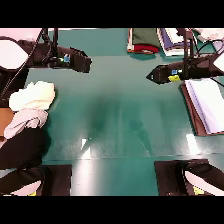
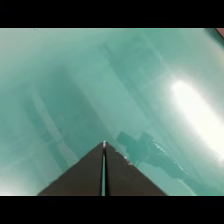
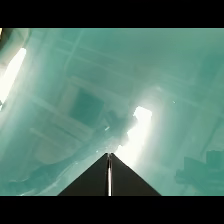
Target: Fold the shirts.
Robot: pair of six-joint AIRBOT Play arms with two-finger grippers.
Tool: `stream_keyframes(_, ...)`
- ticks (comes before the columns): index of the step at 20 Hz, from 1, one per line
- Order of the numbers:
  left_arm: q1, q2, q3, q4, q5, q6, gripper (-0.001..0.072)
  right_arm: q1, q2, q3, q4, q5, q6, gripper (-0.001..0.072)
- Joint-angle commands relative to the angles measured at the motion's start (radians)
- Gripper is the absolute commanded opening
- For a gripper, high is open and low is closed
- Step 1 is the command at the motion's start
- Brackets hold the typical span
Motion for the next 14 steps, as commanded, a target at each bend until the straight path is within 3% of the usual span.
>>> stream_keyframes(1,0.000,0.000,0.000,0.000,0.000,0.000,0.0022,0.001,-0.001,0.001,0.000,-0.002,0.000,0.0020)
stream_keyframes(11,0.000,0.000,0.000,0.000,0.000,0.000,0.0022,0.002,0.000,0.001,0.001,0.000,0.000,0.0020)
stream_keyframes(14,0.000,-0.003,0.000,0.000,0.075,-0.003,0.0022,0.001,0.000,0.001,0.000,0.001,0.000,0.0020)
